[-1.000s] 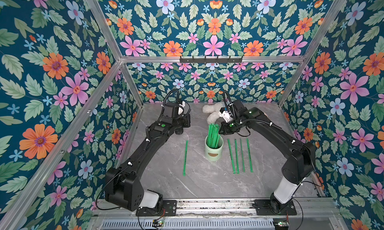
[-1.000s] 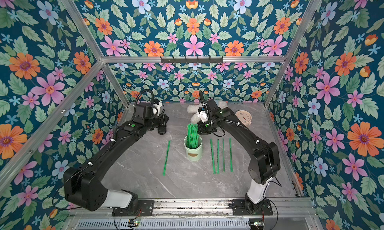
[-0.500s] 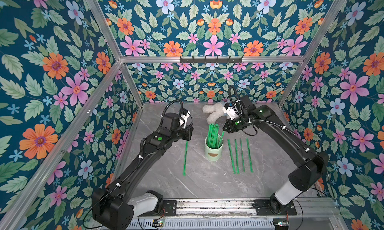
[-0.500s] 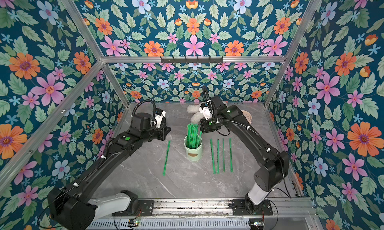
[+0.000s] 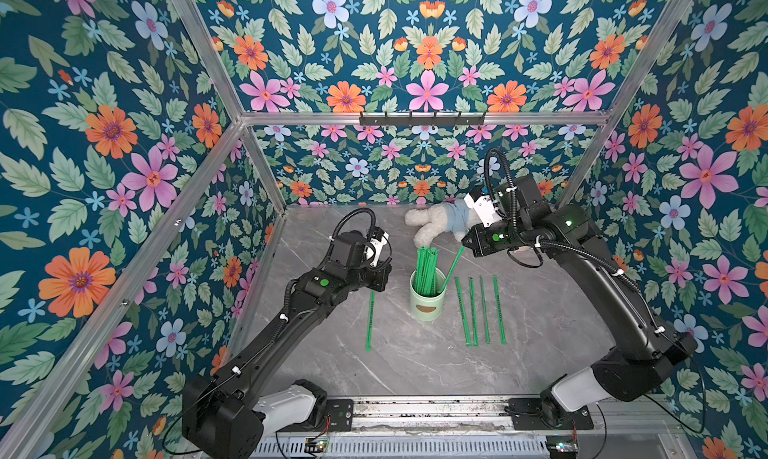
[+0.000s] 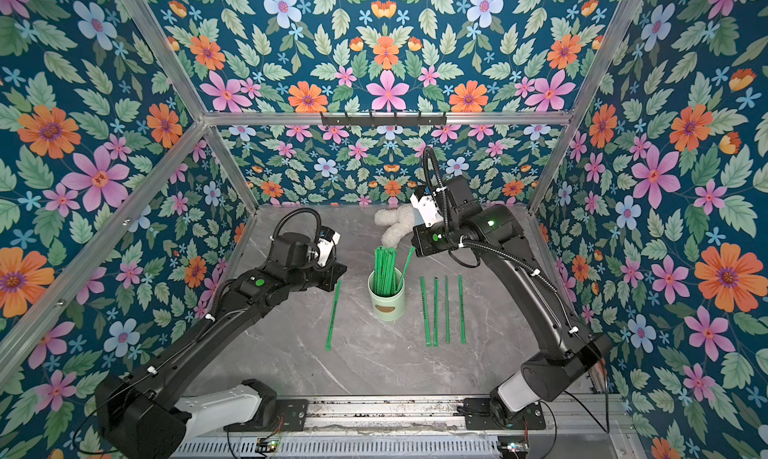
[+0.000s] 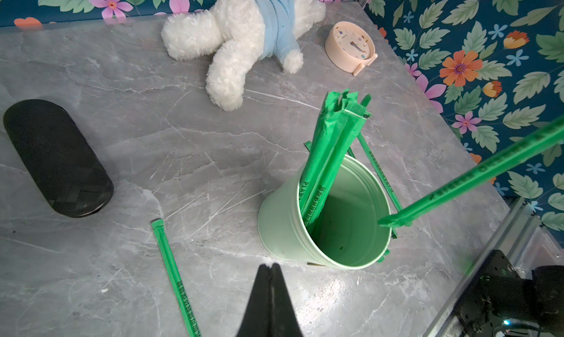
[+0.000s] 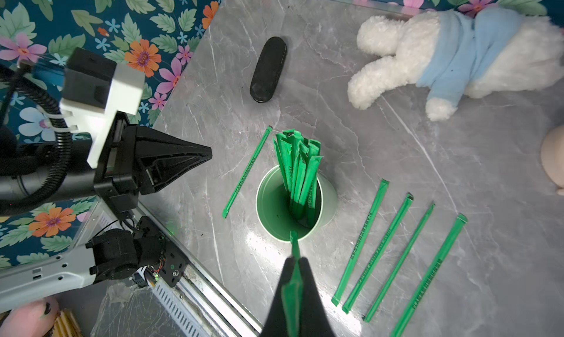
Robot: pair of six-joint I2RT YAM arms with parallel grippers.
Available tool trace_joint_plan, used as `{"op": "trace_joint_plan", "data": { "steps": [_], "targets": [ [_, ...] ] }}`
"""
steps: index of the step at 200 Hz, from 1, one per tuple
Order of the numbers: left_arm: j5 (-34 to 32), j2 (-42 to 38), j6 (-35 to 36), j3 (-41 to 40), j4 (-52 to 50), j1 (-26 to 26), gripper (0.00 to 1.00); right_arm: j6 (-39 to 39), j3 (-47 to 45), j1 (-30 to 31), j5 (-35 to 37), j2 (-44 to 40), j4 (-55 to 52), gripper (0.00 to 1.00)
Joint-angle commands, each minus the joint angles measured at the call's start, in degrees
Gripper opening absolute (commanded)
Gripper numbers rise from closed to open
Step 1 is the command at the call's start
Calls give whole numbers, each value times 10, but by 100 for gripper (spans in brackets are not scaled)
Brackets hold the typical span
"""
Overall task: Take the straws out of the storage container
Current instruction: Pick up the straw from the container, then place the straw at the center of the board.
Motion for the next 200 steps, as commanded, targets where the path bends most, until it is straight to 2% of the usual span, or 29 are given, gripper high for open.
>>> {"op": "trace_joint_plan", "data": {
  "steps": [1,48,117,160,192,200],
  "targets": [
    [-1,1,8,0,-1,0,0,-14,16,0,27,-14,-37,5],
    [0,3,9,0,-3,-8,0,-37,46,-17,95,-23,-132,3],
    [-30,14,12,5,-13,-42,0,-33,-44,-122,142,-21,-214,2],
    [-42,17,14,5,-16,-52,0,-23,-107,-157,179,20,-222,1],
    [-44,22,15,5,-16,-54,0,-21,-105,-168,203,77,-236,0],
    [-44,21,15,5,-16,-54,0,-21,-102,-170,206,114,-238,0]
  ]
}}
